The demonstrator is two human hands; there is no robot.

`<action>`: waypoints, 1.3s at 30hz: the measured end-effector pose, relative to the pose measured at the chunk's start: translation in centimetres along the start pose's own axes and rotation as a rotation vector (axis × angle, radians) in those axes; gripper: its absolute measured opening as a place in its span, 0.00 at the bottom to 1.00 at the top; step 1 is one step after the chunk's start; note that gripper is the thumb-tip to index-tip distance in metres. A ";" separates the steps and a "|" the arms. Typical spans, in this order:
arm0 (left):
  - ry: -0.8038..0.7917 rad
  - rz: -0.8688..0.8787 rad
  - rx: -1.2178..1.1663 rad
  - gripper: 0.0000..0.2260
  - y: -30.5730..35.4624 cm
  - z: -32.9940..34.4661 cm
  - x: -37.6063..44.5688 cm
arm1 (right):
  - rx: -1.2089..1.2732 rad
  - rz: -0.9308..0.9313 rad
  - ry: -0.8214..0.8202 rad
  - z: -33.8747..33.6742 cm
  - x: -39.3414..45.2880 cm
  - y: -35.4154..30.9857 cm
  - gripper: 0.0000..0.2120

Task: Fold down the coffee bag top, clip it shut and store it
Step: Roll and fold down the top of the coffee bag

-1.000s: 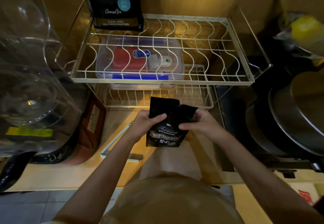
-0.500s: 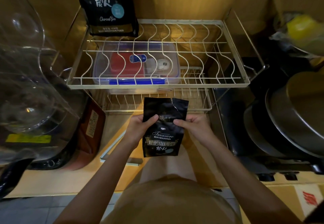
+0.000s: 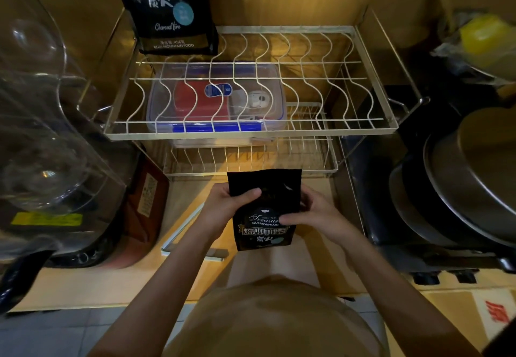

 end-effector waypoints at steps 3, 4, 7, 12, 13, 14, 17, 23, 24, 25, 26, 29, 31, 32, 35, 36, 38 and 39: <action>-0.070 -0.008 -0.099 0.09 -0.5 0.2 -0.6 | -0.094 0.065 -0.070 1.3 -0.3 1.3 0.39; -0.100 -0.022 -0.141 0.11 -0.7 0.1 -0.8 | -0.110 0.052 -0.071 1.6 -0.3 1.5 0.40; -0.117 -0.073 -0.368 0.11 -2.3 -0.8 -1.1 | -0.223 -0.100 0.020 2.0 -0.5 0.5 0.35; 0.015 -0.233 -0.600 0.12 -6.5 -2.1 -1.0 | -0.622 -0.288 0.115 3.5 -0.9 -1.0 0.32; 0.008 -0.237 -0.589 0.13 -6.9 -2.1 -1.0 | -0.645 -0.279 0.109 3.7 -0.8 -1.0 0.32; -0.010 -0.231 -0.607 0.14 -7.0 -2.0 -1.0 | -0.662 -0.290 0.112 3.8 -0.8 -1.3 0.32; -0.039 -0.200 -0.749 0.13 -6.6 -2.2 -1.0 | -0.722 -0.369 0.126 4.2 -1.1 -2.9 0.32; -0.089 -0.122 -0.838 0.12 -5.3 -1.4 -1.0 | -0.820 -0.419 0.132 4.7 -1.2 -4.7 0.30; -0.096 -0.140 -0.810 0.14 -5.5 -1.2 -1.2 | -0.853 -0.403 0.104 4.8 -1.1 -4.5 0.30; -0.105 -0.142 -0.790 0.15 -5.6 -0.9 -1.2 | -0.868 -0.394 0.091 4.7 -0.9 -4.3 0.30; -0.113 -0.135 -0.787 0.16 -5.5 -0.7 -1.1 | -0.861 -0.399 0.096 4.5 -0.9 -4.2 0.29; -0.108 -0.147 -0.817 0.15 -6.3 -0.6 -0.9 | -0.822 -0.363 0.087 4.2 -0.5 -3.7 0.31; -0.090 -0.167 -0.829 0.14 -6.8 -0.7 -0.6 | -0.790 -0.323 0.064 4.0 -0.1 -3.1 0.32; -0.079 -0.175 -0.836 0.14 -7.0 -0.8 -0.5 | -0.772 -0.308 0.062 3.9 0.1 -2.9 0.32; -0.055 -0.195 -0.819 0.15 -7.3 -1.1 -0.3 | -0.710 -0.314 0.090 3.6 0.3 -2.6 0.32; -0.043 -0.213 -0.799 0.16 -7.5 -1.2 -0.2 | -0.697 -0.313 0.092 3.6 0.4 -2.4 0.31; -0.011 -0.248 -0.760 0.17 -7.5 -1.4 -0.1 | -0.643 -0.280 0.089 3.6 0.6 -1.8 0.30; 0.000 -0.250 -0.745 0.17 -7.3 -1.6 0.0 | -0.594 -0.270 0.095 3.4 0.6 -1.6 0.30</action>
Point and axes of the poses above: each hand's wrist, its own x-axis towards the middle knuckle, its own z-axis out of the palm, y = z × x, the point moved 9 cm from there along x, towards the middle knuckle, and after that the axes turned 14 degrees about x, right-handed, at the moved point
